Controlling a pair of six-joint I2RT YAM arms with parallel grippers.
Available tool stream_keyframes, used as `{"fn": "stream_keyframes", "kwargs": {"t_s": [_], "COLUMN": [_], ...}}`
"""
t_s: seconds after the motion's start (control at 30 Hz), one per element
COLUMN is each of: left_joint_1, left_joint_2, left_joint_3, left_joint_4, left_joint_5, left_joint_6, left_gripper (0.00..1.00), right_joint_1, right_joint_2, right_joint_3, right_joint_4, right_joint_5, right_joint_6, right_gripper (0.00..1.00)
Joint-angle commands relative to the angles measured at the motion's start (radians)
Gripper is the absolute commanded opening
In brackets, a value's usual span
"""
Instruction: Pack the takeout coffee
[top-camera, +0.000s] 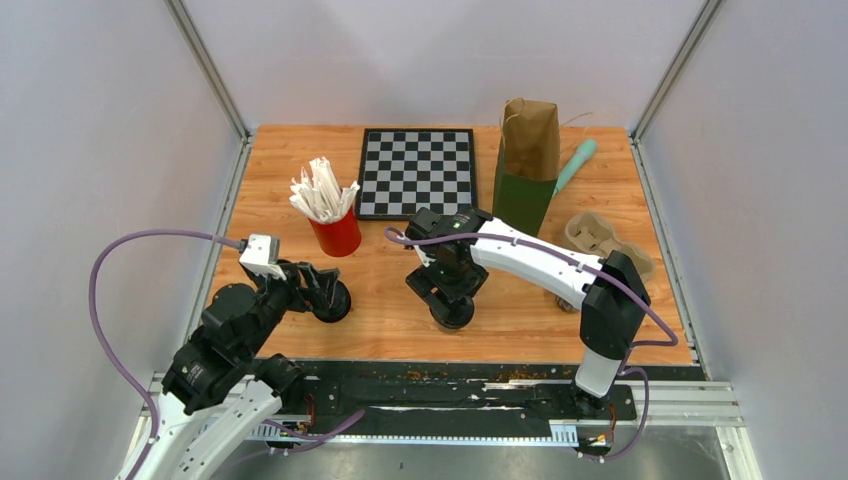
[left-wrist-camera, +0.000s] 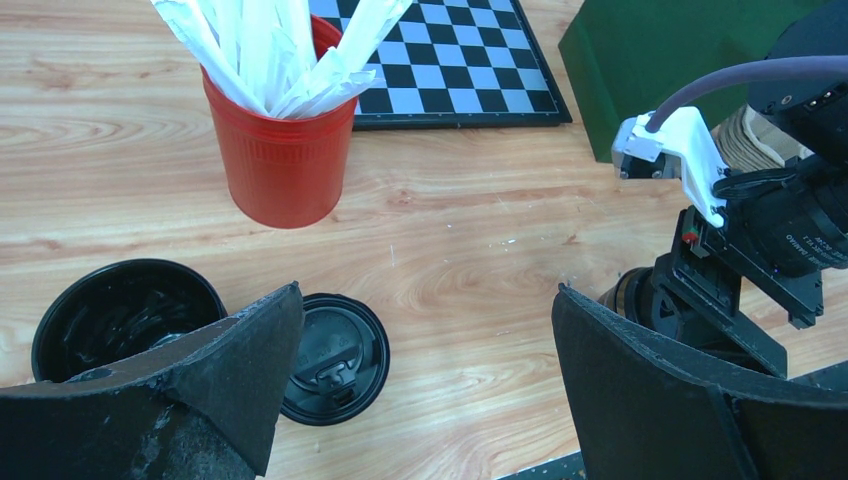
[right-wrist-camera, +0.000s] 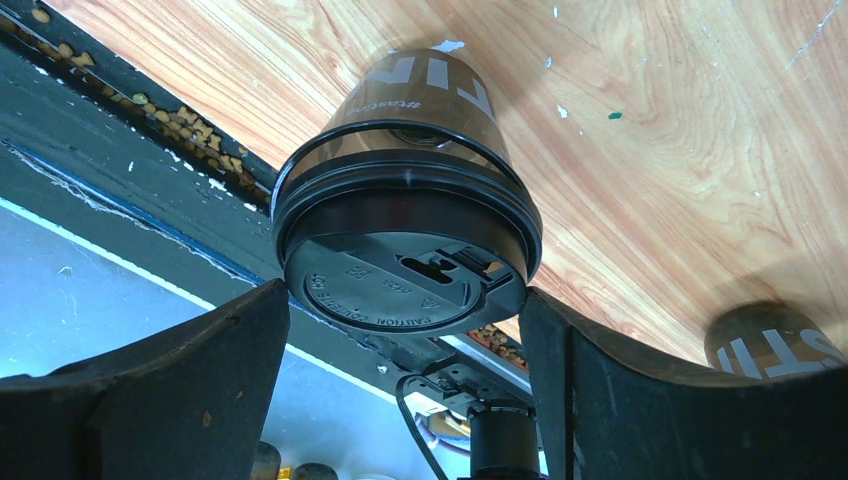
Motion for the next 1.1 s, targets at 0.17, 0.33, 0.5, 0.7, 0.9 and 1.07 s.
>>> {"fn": "stream_keyframes", "kwargs": {"t_s": [0.17, 0.33, 0.5, 0.7, 0.9, 1.07], "left_joint_1": [0.005, 0.004, 0.004, 0.004, 0.004, 0.004], "left_joint_2": [-0.011, -0.01, -0.01, -0.003, 0.024, 0.076], "left_joint_3": [-0.004, -0.005, -0.005, -0.005, 0.007, 0.014], "left_joint_4": [0.039, 0.039, 0.04, 0.041, 0.022, 0.036], "left_joint_5": [-0.014, -0.016, -0.016, -0.003, -0.01, 0.085], "left_joint_6": [0.016, 0.015, 0.015, 0.026, 0.033, 0.047], "left_gripper": [1.0, 1.0, 1.0, 1.0, 1.0, 1.0], "right_joint_1": [-0.002, -0.003, -0.003, -0.002, -0.002, -0.002], "right_joint_2": [0.005, 0.024, 0.029, 0.01, -0.019, -0.042], "right_joint_3": [0.06, 0.073, 0.089, 0.097, 0.095, 0.085], "right_joint_4": [0.007, 0.01, 0.003, 0.003, 0.007, 0.012], "right_joint_5": [0.018, 0.019, 0.039, 0.045, 0.044, 0.047], "right_joint_6": [-0.002, -0.006, -0.004, 0.005, 0.011, 0.019], "right_gripper": [0.84, 0.8, 0.8, 0.83, 0.85, 0.85]}}
